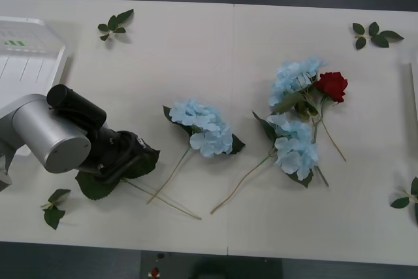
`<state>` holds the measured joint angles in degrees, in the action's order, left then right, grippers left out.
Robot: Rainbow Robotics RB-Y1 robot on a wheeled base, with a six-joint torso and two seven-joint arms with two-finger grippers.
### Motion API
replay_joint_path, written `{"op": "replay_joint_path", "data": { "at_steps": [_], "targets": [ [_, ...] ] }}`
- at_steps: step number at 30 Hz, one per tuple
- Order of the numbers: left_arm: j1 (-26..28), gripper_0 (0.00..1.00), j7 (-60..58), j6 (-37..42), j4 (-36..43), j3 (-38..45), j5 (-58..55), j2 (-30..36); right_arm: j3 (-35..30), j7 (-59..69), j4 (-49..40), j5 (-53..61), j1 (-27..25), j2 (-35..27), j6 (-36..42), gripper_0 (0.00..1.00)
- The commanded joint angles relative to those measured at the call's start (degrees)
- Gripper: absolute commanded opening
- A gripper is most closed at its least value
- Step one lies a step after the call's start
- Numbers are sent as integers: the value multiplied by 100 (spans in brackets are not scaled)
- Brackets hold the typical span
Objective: Put the red flowers into the right box and the blue flowers into the left box
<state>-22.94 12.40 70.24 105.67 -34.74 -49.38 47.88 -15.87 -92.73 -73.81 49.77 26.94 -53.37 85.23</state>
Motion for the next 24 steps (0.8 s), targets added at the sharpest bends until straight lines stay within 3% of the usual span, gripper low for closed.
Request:
{"op": "replay_joint_path", "data": {
  "at_steps": [1, 7, 17, 20, 24],
  "targets": [
    [-96, 100, -9, -19, 85, -209, 77, 204, 110, -738, -547, 639, 119, 99, 64, 100],
    [-184, 100, 44, 86, 85, -631, 420, 319, 110, -1907, -696, 859, 303, 573, 223, 100],
    [-193, 100, 167, 367, 85, -666, 499, 327, 110, -3603, -696, 903, 532, 1426, 548, 100],
    [-202, 78, 202, 411, 85, -666, 543, 319, 110, -3612, -696, 780, 523, 1681, 592, 100],
    [-202, 60, 255, 455, 85, -666, 605, 327, 102, -3559, -688, 393, 523, 2015, 653, 100]
  ]
}}
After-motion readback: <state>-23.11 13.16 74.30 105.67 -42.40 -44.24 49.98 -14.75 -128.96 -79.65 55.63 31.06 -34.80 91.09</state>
